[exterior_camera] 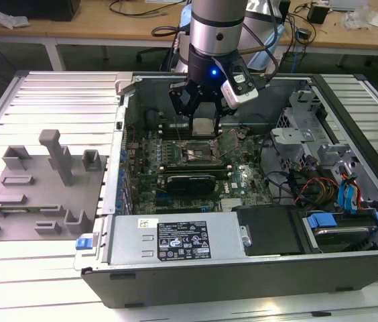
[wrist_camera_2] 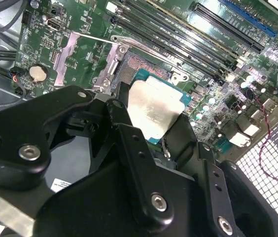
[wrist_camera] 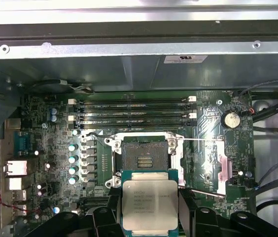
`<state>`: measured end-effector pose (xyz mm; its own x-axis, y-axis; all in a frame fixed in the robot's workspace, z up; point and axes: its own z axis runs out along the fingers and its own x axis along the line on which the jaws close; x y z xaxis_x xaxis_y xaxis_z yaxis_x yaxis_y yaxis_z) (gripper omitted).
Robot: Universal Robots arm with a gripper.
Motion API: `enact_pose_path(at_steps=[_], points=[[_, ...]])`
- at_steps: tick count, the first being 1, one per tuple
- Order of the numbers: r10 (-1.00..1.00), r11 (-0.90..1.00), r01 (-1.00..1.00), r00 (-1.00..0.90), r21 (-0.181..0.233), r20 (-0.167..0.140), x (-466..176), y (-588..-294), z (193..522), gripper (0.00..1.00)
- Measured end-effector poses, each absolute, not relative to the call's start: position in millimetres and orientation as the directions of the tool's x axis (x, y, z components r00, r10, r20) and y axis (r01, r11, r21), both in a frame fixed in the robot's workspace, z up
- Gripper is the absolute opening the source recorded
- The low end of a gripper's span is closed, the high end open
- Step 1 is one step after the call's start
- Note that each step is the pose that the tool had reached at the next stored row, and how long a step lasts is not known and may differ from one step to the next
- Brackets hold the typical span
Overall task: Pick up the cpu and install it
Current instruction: 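Place the cpu into insertion slot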
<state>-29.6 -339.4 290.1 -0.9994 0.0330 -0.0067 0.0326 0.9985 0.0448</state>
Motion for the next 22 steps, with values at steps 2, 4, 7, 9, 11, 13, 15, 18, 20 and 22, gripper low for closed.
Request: enact_pose_path(at_steps=[2,4,7,9,11,13,15,18,20,22], points=[[0.058,0.997,0.058,-0.998,0.045,-0.007,-29.6,-339.4,290.1,0.55],[0.103,0.994,0.102,-0.995,0.045,-0.007,-29.6,-339.4,290.0,0.55],[0.159,0.986,0.159,-0.987,0.045,-0.007,-29.6,-339.4,290.0,0.55],[0.2,0.979,0.2,-0.98,0.045,-0.007,-29.6,-339.4,289.9,0.55],[0.24,0.97,0.239,-0.971,0.045,-0.007,-29.6,-339.4,289.9,0.55],[0.305,0.951,0.304,-0.952,0.045,-0.007,-29.6,-339.4,289.8,0.55],[0.387,0.921,0.387,-0.922,0.045,-0.007,-29.6,-339.4,289.4,0.55],[0.464,0.885,0.463,-0.886,0.045,-0.007,-29.6,-339.4,288.8,0.55],[0.5,0.865,0.5,-0.866,0.045,-0.007,-29.6,-339.4,288.5,0.55],[0.548,0.836,0.547,-0.837,0.045,-0.007,-29.6,-339.4,288.0,0.55]])
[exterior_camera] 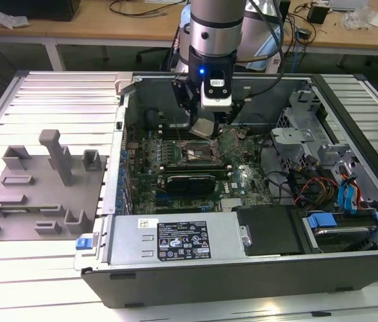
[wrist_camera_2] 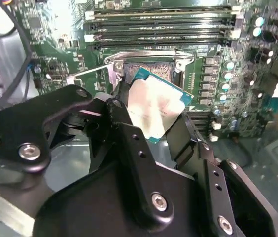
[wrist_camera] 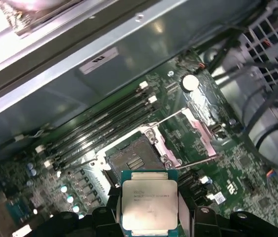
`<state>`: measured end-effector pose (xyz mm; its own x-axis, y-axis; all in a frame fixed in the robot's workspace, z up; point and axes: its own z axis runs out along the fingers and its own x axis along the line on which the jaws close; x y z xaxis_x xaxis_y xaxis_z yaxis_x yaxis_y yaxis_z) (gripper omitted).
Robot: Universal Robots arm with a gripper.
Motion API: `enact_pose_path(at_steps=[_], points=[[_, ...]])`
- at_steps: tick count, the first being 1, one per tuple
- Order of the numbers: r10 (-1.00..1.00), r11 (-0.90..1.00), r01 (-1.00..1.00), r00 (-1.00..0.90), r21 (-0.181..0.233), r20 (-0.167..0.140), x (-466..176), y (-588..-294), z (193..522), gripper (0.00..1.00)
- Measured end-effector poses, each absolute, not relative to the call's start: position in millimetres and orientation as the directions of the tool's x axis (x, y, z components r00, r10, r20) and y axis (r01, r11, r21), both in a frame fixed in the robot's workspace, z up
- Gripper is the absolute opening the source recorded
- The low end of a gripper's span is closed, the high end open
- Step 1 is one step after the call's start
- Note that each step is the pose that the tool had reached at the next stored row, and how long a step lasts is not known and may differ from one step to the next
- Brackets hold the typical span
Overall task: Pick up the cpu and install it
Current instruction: 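Place the cpu into insertion slot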
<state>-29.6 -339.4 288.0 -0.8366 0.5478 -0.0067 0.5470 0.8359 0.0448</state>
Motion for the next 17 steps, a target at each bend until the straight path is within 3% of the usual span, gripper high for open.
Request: enact_pose_path(at_steps=[17], points=[[0.816,0.578,0.815,-0.578,0.045,-0.007,-29.6,-339.4,285.8,0.55]])
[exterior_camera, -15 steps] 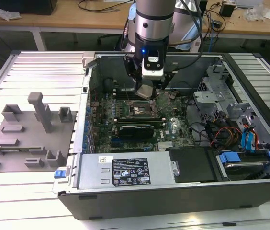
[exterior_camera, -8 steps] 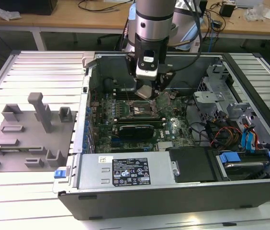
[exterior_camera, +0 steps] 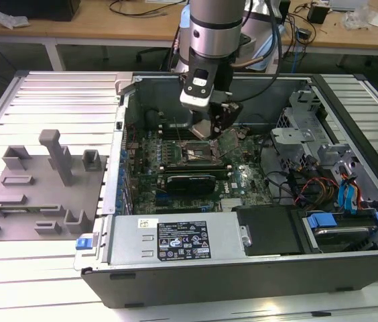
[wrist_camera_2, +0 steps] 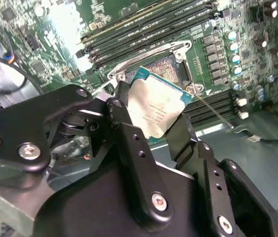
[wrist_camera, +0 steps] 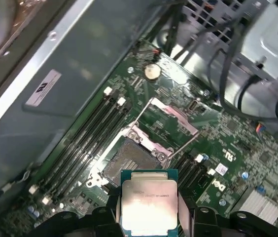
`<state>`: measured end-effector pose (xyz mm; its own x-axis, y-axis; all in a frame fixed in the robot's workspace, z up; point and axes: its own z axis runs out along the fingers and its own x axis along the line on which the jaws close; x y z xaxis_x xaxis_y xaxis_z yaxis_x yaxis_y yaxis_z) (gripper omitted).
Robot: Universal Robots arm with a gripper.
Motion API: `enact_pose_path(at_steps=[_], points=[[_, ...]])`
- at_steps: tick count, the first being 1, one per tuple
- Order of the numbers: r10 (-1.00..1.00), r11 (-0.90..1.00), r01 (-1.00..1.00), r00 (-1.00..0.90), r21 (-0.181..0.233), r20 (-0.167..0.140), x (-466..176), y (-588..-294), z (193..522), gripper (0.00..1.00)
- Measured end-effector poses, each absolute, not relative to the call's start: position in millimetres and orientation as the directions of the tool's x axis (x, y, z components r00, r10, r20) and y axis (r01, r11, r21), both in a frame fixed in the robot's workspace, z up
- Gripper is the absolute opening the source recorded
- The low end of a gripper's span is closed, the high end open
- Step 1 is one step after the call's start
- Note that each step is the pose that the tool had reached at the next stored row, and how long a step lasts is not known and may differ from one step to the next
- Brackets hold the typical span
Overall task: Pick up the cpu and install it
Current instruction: 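Place the cpu into insertion slot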
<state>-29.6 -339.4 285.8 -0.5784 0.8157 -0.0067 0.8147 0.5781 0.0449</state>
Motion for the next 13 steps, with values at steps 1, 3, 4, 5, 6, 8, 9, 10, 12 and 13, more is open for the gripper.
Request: enact_pose_path(at_steps=[1,3,4,5,6,8,9,10,12,13], points=[[0.826,0.564,0.825,-0.564,0.045,-0.007,-29.6,-339.4,285.7,0.55],[0.847,0.531,0.846,-0.531,0.045,-0.007,-29.6,-339.4,285.5,0.55],[0.856,0.516,0.855,-0.516,0.045,-0.007,-29.6,-339.4,285.3,0.55],[0.865,0.502,0.864,-0.502,0.045,-0.007,-29.6,-339.4,285.2,0.55],[0.877,0.479,0.876,-0.48,0.045,-0.007,-29.6,-339.4,285.0,0.55],[0.898,0.44,0.897,-0.44,0.045,-0.007,-29.6,-339.4,284.7,0.55],[0.905,0.425,0.904,-0.425,0.045,-0.007,-29.6,-339.4,284.5,0.55],[0.913,0.408,0.912,-0.409,0.045,-0.007,-29.6,-339.4,284.4,0.55],[0.937,0.349,0.936,-0.349,0.045,-0.007,-29.6,-339.4,283.7,0.55],[0.943,0.334,0.942,-0.334,0.045,-0.007,-29.6,-339.4,283.6,0.55]])
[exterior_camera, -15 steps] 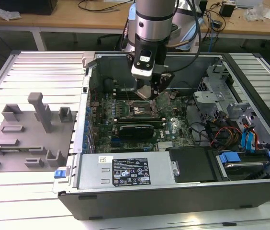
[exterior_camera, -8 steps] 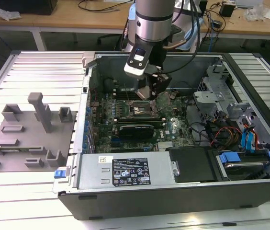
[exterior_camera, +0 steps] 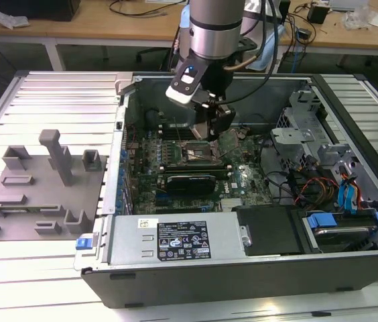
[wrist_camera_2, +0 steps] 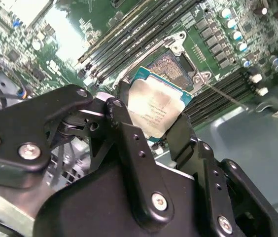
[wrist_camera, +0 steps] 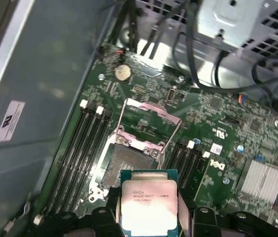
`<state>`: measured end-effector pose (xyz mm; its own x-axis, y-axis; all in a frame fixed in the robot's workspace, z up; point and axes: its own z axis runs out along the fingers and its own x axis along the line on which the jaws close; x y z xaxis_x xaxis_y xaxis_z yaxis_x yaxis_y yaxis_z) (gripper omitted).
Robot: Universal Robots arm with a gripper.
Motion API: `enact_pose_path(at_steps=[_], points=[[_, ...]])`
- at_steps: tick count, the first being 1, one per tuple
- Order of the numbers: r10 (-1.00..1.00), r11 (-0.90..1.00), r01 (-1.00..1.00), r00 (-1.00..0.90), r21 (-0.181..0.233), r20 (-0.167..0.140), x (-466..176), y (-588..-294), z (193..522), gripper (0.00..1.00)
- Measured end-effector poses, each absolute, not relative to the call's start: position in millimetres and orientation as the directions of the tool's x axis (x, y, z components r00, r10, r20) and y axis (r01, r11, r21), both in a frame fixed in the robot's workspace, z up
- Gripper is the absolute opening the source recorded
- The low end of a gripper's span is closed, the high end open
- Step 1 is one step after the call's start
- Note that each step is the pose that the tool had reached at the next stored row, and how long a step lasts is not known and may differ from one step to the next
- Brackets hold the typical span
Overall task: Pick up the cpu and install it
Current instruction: 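Place the cpu into insertion slot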
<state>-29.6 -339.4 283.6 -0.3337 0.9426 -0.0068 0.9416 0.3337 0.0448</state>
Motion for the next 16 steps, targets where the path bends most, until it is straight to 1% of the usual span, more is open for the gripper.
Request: enact_pose_path(at_steps=[12,16], points=[[0.997,0.08,0.996,-0.08,0.045,-0.007,-29.6,-339.4,280.6,0.55],[1.0,0.021,0.999,-0.021,0.045,-0.007,-29.7,-338.7,278.4,0.55]])
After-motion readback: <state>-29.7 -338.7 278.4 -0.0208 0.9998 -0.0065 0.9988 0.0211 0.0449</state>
